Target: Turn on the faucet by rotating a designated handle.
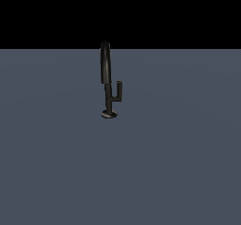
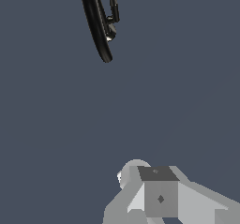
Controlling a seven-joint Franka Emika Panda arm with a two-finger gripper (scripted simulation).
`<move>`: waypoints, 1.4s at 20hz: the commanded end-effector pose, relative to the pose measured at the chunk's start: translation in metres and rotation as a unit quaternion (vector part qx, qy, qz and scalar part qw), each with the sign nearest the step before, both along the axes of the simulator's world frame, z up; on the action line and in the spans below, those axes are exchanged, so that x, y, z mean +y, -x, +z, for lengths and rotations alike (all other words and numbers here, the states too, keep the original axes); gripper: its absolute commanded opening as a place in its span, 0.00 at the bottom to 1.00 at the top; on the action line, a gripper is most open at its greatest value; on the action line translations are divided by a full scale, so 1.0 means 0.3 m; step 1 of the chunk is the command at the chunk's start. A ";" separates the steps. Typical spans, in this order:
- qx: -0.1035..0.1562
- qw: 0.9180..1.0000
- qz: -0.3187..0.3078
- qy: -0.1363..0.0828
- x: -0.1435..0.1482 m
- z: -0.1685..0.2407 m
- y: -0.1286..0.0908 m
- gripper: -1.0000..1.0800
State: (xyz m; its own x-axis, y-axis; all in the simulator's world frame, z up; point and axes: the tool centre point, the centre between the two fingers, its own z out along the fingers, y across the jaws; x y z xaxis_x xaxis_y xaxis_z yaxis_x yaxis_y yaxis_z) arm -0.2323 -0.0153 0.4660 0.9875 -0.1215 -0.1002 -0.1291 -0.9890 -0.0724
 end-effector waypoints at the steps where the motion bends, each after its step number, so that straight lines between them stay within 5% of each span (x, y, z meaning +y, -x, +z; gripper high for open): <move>1: 0.010 1.000 -0.009 -0.009 0.007 -0.007 -0.029 0.00; 15: 0.098 0.987 -0.091 -0.089 0.047 -0.085 -0.279 0.00; 28: 0.188 0.951 -0.174 -0.171 0.061 -0.206 -0.528 0.00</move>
